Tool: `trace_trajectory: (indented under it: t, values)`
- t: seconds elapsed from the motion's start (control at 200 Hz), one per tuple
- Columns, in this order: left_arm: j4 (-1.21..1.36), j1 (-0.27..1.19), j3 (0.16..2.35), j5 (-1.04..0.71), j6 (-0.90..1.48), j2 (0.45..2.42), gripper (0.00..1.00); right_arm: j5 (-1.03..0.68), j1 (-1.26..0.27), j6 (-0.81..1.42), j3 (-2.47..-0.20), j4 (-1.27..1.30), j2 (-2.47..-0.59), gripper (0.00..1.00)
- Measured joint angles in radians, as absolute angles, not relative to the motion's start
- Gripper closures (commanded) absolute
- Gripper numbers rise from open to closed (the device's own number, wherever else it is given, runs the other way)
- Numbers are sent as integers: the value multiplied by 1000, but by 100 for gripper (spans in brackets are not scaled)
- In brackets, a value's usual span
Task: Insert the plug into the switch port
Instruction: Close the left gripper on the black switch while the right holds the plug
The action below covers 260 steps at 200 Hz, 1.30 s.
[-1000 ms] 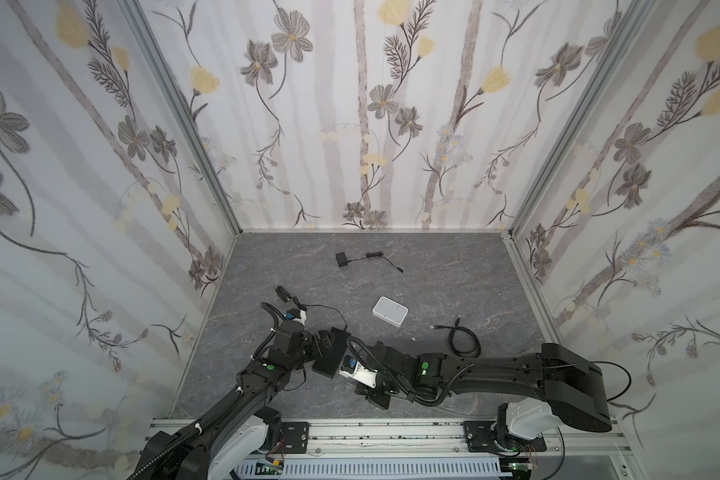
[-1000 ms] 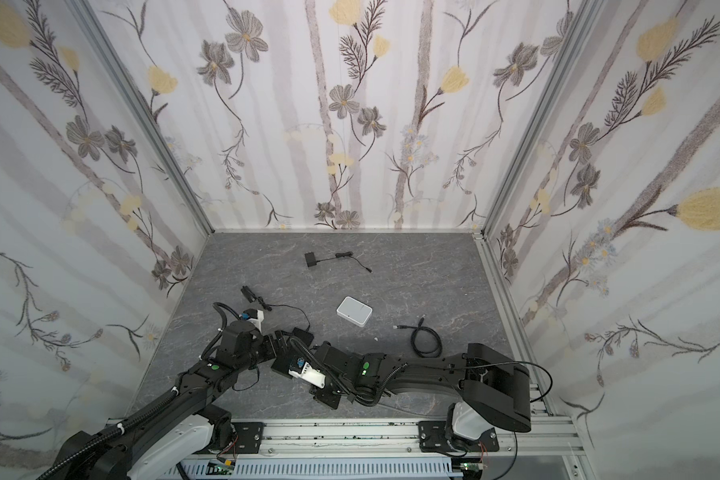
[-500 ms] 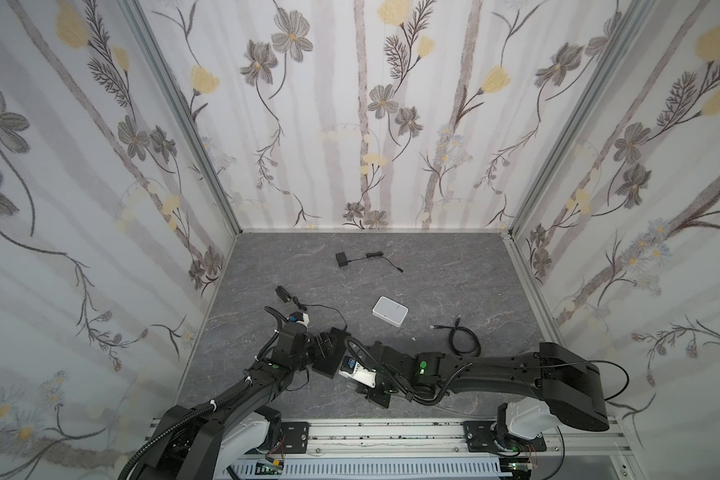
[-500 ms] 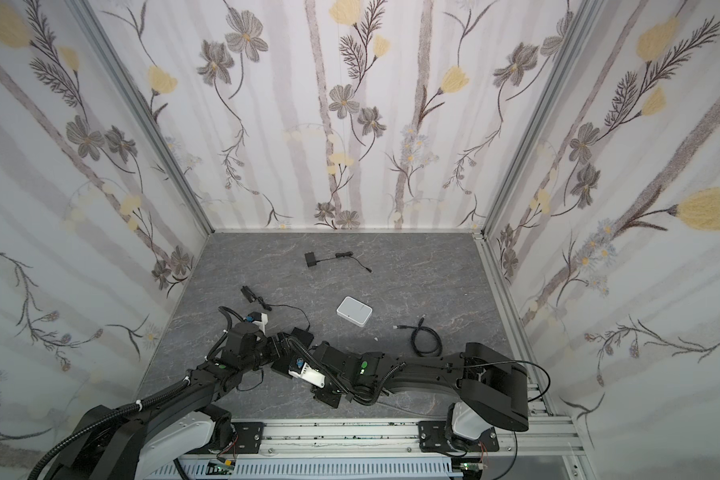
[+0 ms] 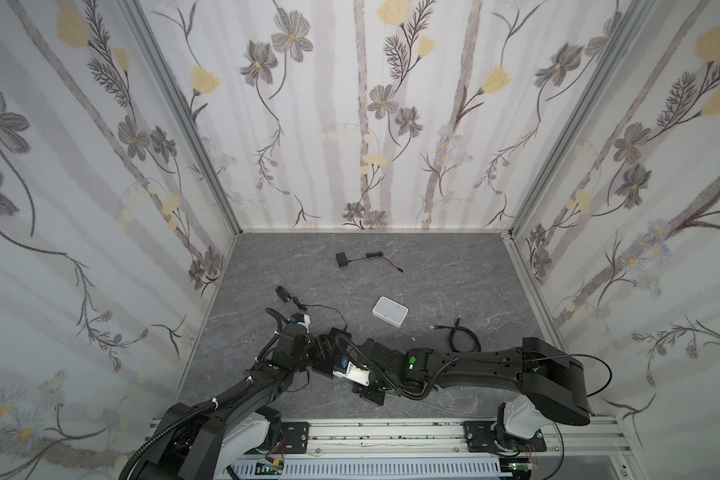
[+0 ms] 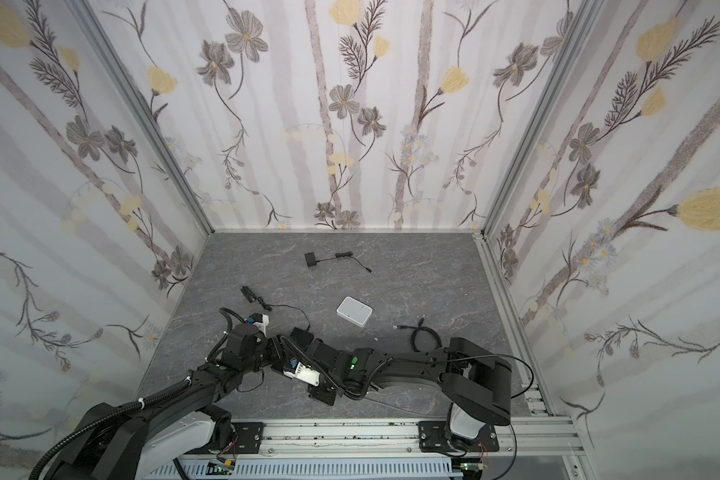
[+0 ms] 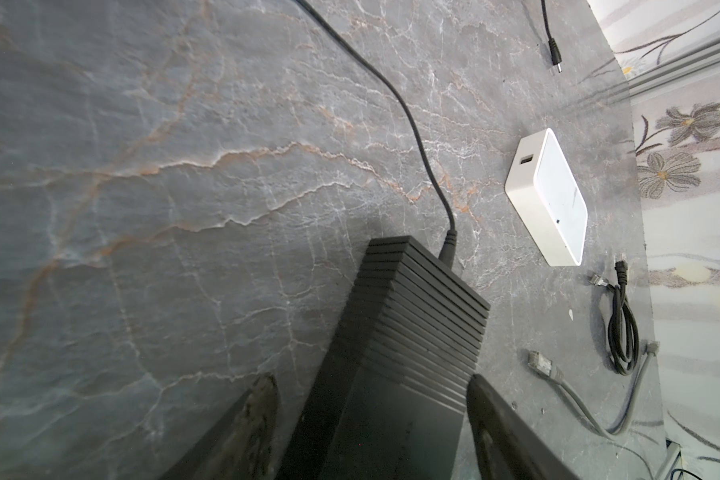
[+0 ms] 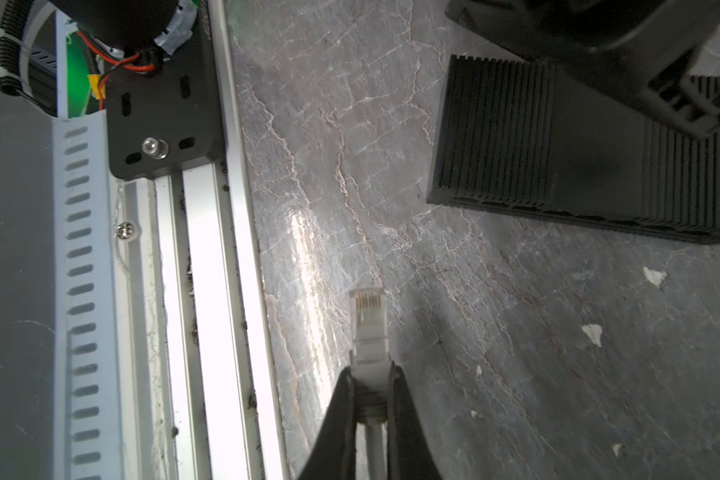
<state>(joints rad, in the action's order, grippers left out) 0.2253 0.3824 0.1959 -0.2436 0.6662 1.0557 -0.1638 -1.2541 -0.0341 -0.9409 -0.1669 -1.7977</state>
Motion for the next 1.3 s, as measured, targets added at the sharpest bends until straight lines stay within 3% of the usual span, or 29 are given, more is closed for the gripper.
trace_trajectory:
  t: [0.465,0.899,1.299]
  values:
    - [476,424,191,-316,700,1225,25,-177,-1131,-38,-840,-171,-1739,100]
    - [513,421,253,-326,702,1324,17,-179,-1098,-54,-807,-167,-1698,100]
    - [871,450,279,-464,767,1592,20,-176,-1098,-52,-801,-168,-1668,100]
